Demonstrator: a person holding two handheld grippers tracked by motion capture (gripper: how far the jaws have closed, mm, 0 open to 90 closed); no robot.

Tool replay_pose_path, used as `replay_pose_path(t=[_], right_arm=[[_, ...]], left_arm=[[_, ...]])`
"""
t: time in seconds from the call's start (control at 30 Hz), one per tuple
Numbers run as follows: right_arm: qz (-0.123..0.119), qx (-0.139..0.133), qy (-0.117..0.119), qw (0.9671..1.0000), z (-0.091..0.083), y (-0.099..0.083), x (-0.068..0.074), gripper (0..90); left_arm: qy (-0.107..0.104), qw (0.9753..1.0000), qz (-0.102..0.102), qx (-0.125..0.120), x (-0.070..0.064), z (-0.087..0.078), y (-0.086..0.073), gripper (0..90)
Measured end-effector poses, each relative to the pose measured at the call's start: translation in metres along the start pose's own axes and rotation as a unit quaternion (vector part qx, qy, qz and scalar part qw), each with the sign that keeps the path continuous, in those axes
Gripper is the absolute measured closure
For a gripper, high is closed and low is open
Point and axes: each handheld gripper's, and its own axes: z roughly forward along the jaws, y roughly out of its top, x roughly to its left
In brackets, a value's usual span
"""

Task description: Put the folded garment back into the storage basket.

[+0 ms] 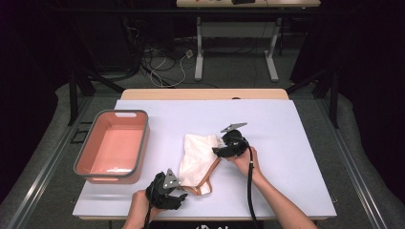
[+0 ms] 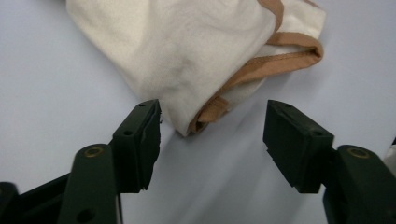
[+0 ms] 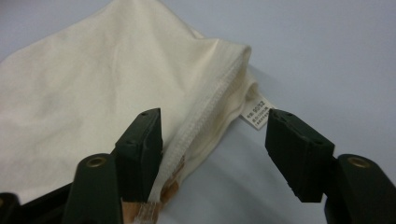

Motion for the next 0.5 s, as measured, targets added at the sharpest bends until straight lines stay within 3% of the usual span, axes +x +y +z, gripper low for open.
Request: replay_pose_path(t=[0.13, 0.5], right_arm=[[-0.004, 0.002, 0.015, 0.9999, -0.009, -0.006, -0.003, 31.1], [-0.032, 0.018, 0.054, 0.9979, -0.036, -0.023, -0.001, 20.3]], left_arm=[[-0.001, 0.9998, -0.020, 0.005, 0.003, -0.002, -0.001, 30.6], [0.004, 0.9993, -0.037, 0.002, 0.009, -0.009, -0.002, 15.7]])
